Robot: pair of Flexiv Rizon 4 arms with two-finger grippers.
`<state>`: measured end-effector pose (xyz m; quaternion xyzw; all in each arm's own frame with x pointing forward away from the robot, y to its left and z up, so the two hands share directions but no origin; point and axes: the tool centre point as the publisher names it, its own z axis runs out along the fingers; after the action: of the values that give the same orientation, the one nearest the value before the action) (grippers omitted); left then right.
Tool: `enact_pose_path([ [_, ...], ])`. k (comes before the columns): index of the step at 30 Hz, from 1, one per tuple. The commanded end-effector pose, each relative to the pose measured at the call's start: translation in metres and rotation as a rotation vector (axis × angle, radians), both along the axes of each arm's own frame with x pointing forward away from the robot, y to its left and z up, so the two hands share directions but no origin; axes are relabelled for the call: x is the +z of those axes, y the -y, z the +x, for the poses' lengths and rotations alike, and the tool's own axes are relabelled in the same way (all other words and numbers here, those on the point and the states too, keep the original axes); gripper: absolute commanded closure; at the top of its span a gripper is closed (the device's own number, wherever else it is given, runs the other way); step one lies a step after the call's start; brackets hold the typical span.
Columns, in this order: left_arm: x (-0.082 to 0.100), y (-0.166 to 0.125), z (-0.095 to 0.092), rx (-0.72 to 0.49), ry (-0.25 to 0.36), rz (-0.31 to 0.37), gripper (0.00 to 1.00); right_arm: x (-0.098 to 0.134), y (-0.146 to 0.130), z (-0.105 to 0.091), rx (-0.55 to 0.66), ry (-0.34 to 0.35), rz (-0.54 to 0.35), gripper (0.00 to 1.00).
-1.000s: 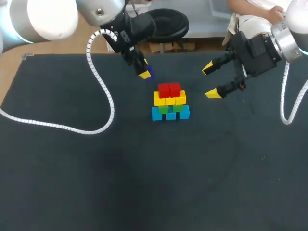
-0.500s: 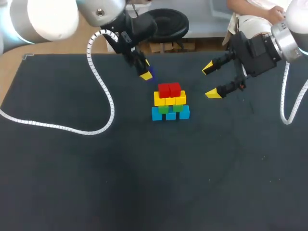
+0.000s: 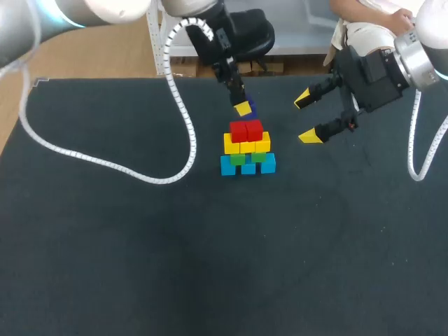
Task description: Place the blue cubes, place green cubes on the blue cubes, place the yellow cubes on the green cubes, then place the red cubes on the yellow cubes, and place purple cube on the red cubes.
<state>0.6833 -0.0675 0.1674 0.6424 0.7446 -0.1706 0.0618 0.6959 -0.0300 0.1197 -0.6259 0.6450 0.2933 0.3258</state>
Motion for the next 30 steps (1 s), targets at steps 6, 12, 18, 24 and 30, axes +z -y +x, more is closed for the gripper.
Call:
enact_pose_path([
  [6, -0.012, 0.004, -0.006, 0.024, -0.069, 0.031, 1.00, 0.000, 0.000, -0.001, -0.001, 0.002, 0.001, 0.00],
  [12, -0.011, 0.012, -0.019, 0.039, -0.065, 0.086, 1.00, 0.000, 0.000, -0.001, -0.001, 0.002, 0.001, 0.00],
  [18, -0.021, 0.017, -0.039, 0.055, -0.060, 0.084, 1.00, 0.000, 0.000, -0.001, -0.001, 0.002, 0.001, 0.00],
  [24, -0.024, 0.011, -0.046, 0.078, -0.053, 0.079, 1.00, 0.000, 0.000, -0.001, -0.001, 0.002, 0.001, 0.00],
  [30, -0.021, 0.010, -0.038, 0.058, -0.043, 0.106, 1.00, 0.000, 0.000, -0.001, -0.001, 0.002, 0.001, 0.00],
])
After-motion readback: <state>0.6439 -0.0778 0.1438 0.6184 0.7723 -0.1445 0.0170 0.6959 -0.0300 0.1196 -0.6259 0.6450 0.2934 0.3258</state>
